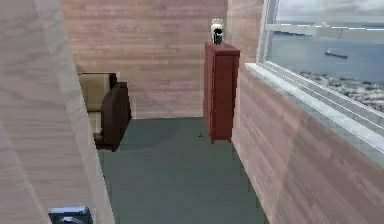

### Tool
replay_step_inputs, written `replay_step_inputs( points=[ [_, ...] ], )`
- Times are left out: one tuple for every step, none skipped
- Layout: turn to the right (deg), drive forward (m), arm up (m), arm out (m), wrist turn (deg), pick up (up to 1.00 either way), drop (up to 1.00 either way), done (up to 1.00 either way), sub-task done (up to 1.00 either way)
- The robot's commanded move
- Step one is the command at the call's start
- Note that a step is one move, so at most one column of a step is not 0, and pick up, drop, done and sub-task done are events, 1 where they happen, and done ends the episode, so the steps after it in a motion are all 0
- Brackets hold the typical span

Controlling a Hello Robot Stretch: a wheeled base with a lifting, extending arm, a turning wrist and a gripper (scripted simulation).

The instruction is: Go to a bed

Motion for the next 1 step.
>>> replay_step_inputs(
  points=[
    [0.0, 0.70, 0.00, 0.00, 0.0, 0.00, 0.00, 0.00, 0.00]
  ],
)
